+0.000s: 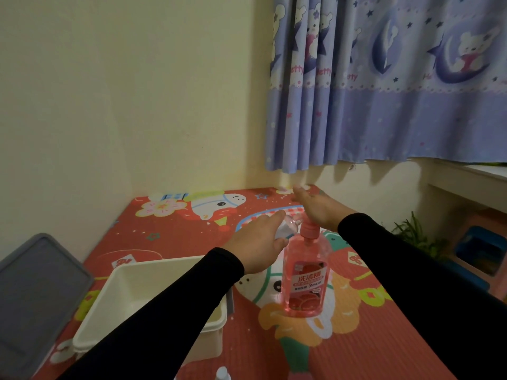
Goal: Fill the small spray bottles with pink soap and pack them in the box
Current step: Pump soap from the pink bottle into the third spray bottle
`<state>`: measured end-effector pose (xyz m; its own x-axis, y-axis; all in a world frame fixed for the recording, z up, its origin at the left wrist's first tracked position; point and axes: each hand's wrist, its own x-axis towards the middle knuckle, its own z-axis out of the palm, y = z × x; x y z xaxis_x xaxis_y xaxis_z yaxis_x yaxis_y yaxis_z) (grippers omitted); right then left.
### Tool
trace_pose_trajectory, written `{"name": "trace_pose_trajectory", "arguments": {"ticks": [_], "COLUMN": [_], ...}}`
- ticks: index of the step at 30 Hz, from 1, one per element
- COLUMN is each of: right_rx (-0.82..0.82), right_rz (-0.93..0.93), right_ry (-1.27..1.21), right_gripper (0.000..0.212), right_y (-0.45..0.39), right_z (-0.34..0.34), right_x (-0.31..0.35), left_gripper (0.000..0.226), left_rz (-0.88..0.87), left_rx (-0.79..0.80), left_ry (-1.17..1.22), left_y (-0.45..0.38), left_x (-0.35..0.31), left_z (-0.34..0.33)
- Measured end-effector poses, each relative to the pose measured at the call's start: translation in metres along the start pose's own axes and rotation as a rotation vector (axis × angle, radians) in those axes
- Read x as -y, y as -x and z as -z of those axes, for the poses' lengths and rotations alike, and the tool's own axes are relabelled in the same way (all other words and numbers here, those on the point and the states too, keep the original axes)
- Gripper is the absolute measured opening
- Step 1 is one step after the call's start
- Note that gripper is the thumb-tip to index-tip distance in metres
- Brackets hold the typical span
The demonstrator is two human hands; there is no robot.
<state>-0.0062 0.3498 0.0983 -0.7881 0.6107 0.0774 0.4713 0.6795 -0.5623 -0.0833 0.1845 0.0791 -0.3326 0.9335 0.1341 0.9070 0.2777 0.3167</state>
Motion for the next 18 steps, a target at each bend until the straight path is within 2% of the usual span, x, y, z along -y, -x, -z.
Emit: {"name": "trace_pose_trajectory", "arguments": {"ticks": [4, 6, 9, 13, 17, 18], "right_rx": [-0.025, -0.023, -0.042, -0.028, -0.008, 0.009], "right_rz": [-0.049, -0.017, 0.002, 0.021, -0.001, 0.000], "right_ry": [-0.001, 0.019, 0.001, 0.006, -0.038, -0.017], "right_gripper": [0.049, 0.053, 0.070, 0.061, 0.067, 0.063], "right_y": [0.005, 0.004, 0.001, -0.002, -0.001, 0.001], "right_z": [0.005, 0.009, 0.014, 0.008, -0.001, -0.001], "right_x": [0.005, 0.007, 0.006, 0.002, -0.003, -0.002], "left_gripper": [0.061, 0.058, 0.059, 0.048, 0.061, 0.062], "left_rz": [-0.003, -0.016, -0.022, -0.023, 0.000, 0.004], "left_rx": [0.006, -0.018, -0.038, -0.041, 0.009, 0.015], "left_ry": [-0.001, -0.002, 0.010, 0.021, 0.005, 0.007], "left_y": [0.000, 0.000, -0.001, -0.002, 0.000, 0.000], "left_x": [0.000, -0.001, -0.003, -0.002, 0.001, 0.001], "left_z": [0.003, 0.007, 0.012, 0.007, 0.000, 0.000]}}
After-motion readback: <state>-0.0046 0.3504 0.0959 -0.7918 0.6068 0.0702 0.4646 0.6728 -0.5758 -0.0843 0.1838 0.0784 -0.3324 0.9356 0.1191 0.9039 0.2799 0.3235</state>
